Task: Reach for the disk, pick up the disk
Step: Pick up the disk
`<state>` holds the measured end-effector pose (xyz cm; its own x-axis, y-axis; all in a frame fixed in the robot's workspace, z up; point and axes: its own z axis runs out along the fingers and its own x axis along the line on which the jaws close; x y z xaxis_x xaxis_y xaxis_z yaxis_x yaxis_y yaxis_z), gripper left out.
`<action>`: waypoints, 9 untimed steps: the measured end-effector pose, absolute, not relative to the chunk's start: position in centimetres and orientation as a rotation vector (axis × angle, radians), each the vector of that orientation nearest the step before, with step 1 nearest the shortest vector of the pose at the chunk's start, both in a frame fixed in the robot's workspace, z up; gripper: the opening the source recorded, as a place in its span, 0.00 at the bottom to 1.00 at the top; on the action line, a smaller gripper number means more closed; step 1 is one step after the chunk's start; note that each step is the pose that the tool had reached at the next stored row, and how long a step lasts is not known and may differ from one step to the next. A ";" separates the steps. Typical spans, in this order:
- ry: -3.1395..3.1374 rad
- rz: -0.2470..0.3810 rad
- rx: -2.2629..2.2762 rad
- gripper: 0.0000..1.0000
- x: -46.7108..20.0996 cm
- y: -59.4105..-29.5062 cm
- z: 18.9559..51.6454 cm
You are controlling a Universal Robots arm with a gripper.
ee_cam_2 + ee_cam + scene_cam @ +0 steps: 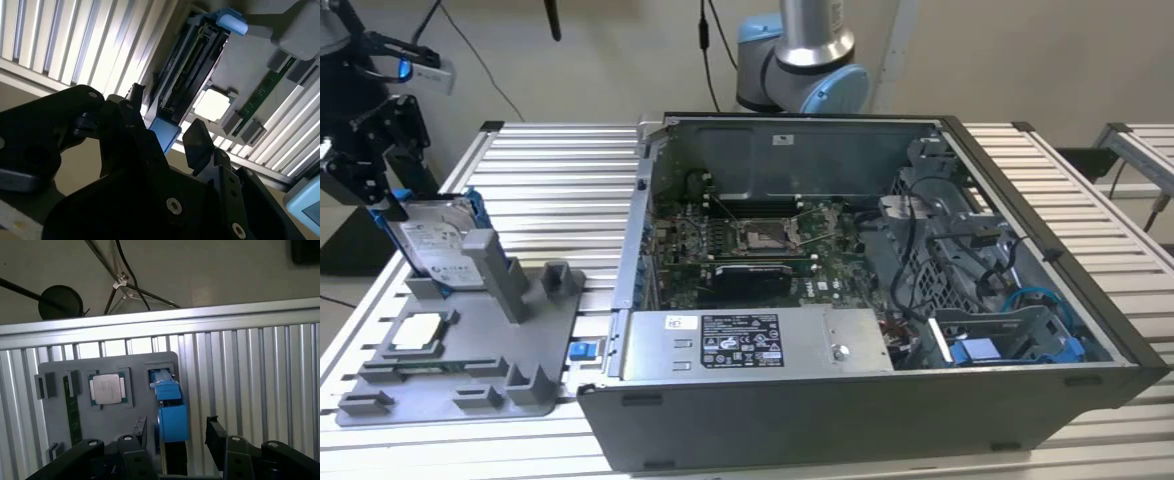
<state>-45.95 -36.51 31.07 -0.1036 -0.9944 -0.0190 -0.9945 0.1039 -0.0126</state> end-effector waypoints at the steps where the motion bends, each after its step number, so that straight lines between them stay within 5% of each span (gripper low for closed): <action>1: 2.315 0.005 -2.090 1.00 -46.0 -36.5 31.0; 9: 2.301 0.005 -2.105 1.00 -46.0 -36.5 30.2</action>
